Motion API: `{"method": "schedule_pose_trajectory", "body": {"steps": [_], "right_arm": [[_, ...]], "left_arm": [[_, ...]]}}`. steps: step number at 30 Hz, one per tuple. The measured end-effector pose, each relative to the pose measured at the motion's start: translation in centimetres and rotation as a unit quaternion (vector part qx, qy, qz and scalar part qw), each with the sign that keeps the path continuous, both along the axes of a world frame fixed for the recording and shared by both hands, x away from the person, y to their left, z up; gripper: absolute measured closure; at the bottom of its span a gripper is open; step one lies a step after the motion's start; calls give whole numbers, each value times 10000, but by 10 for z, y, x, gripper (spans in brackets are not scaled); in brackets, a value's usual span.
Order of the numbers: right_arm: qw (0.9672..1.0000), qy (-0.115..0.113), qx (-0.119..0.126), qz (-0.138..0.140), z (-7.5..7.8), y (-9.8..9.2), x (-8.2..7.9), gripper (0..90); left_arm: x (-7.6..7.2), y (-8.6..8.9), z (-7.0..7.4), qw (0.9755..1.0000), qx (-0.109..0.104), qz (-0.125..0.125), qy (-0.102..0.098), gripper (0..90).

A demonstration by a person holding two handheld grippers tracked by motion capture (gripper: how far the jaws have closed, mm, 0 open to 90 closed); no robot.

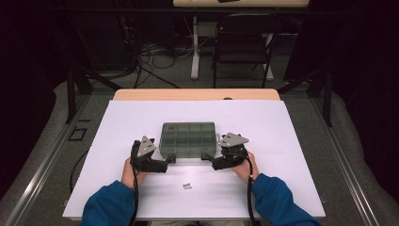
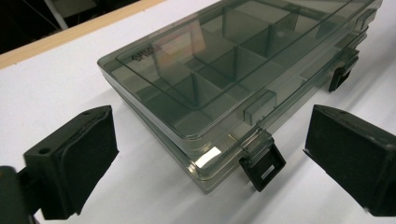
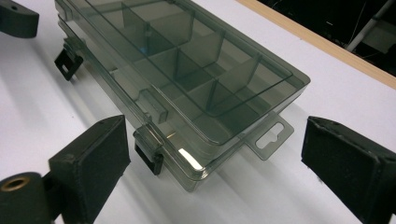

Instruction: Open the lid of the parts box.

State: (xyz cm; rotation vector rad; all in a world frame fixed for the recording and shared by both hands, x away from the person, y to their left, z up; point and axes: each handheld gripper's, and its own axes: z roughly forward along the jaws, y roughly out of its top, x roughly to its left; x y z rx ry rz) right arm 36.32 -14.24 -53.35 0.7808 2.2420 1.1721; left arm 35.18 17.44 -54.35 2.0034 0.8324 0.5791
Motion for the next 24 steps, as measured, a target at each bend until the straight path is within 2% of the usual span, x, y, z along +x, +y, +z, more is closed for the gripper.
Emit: {"method": "schedule_pose_trajectory", "body": {"steps": [7, 12, 20, 24], "right_arm": [[9998, -19, -214, 44, -5, 4, 5, 110], [9997, -9, -246, 25, -7, 6, 5, 131], [9995, -35, -311, 26, -9, 7, 7, 162], [9995, -125, -281, 19, -8, 7, 7, 229]], "left_arm": [[2, -1, -2, 10000, 31, -29, 0, 19], [4, -1, -4, 10000, 72, -17, 30, 21], [6, -2, -5, 10000, 80, -16, 30, 78], [6, -3, -5, 10000, 80, -28, -9, 124]]}}
